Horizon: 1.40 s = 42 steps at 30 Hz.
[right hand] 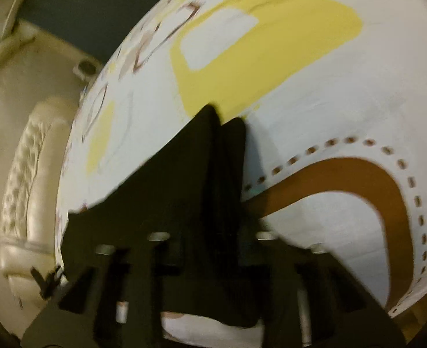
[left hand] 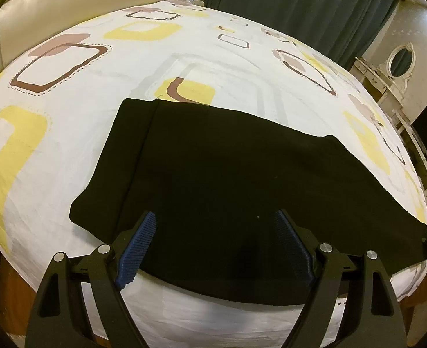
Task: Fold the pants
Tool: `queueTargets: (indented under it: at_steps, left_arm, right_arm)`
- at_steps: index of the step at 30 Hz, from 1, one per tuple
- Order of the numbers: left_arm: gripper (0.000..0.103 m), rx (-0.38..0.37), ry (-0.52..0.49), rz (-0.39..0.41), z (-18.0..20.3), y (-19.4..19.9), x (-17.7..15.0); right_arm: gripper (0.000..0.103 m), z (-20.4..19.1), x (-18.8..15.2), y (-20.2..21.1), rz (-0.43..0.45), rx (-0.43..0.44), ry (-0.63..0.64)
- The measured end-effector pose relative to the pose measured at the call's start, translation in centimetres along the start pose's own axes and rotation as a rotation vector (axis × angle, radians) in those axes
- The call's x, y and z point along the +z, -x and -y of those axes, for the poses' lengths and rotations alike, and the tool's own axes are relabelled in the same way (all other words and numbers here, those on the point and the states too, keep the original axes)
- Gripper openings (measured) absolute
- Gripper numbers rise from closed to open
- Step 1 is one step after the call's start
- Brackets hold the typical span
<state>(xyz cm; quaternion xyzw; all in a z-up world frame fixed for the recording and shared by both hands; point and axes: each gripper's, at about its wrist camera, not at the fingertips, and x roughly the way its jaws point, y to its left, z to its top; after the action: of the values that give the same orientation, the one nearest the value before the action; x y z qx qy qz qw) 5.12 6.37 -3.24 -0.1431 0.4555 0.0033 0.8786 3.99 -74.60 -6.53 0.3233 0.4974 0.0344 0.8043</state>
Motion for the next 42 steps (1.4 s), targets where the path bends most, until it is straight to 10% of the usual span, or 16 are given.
queueTargets:
  at_steps: [42]
  left_arm:
    - [0.082,0.035,-0.105,-0.042,2.3,-1.0,-1.3]
  right_arm:
    - [0.017,-24.9,-4.9,3.0,0.092,0.009,0.288]
